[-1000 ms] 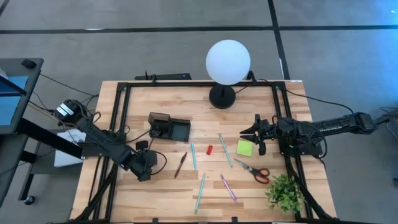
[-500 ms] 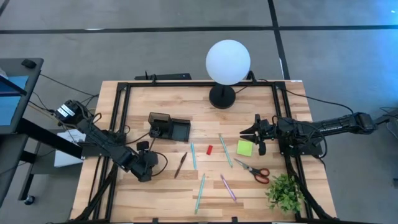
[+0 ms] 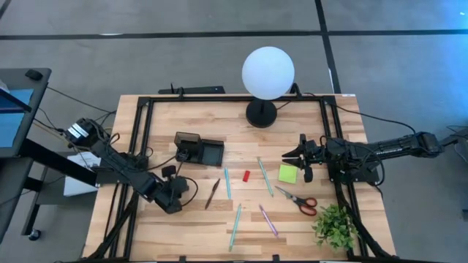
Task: Pick and place office supplies into organizer
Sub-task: Put the black binder clip into the black desk organizer
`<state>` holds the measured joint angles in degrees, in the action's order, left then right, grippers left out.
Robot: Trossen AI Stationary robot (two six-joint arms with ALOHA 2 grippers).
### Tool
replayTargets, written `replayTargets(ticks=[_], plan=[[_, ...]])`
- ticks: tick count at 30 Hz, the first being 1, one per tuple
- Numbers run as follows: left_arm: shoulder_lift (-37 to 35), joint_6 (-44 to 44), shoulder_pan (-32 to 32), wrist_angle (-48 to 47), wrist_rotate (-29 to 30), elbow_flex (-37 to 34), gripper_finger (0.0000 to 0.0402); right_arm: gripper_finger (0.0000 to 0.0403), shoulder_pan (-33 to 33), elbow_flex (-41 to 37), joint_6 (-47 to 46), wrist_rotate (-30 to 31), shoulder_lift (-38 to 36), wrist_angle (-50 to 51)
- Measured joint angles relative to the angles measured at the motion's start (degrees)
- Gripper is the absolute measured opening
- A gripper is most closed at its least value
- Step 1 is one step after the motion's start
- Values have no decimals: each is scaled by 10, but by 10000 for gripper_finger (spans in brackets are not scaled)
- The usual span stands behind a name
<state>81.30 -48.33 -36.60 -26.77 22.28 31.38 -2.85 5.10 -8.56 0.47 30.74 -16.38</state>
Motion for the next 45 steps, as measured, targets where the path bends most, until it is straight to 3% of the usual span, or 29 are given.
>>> replayTargets(ticks=[21, 26, 32, 36, 40, 45], plan=[[1, -20, 21, -104, 67, 66, 42, 77, 0, 0, 0, 0, 0, 0], [0, -19, 36, -193, 110, 105, 38, 77, 0, 0, 0, 0, 0, 0], [-1, -21, 67, -339, 187, 165, 5, 77, 0, 0, 0, 0, 0, 0], [-1, -3, 75, -319, 141, 176, 7, 77, 0, 0, 0, 0, 0, 0], [2, 78, 73, -272, 47, 168, 13, 77, 0, 0, 0, 0, 0, 0], [3, 163, 72, -279, 2, 161, 51, 77, 0, 0, 0, 0, 0, 0]])
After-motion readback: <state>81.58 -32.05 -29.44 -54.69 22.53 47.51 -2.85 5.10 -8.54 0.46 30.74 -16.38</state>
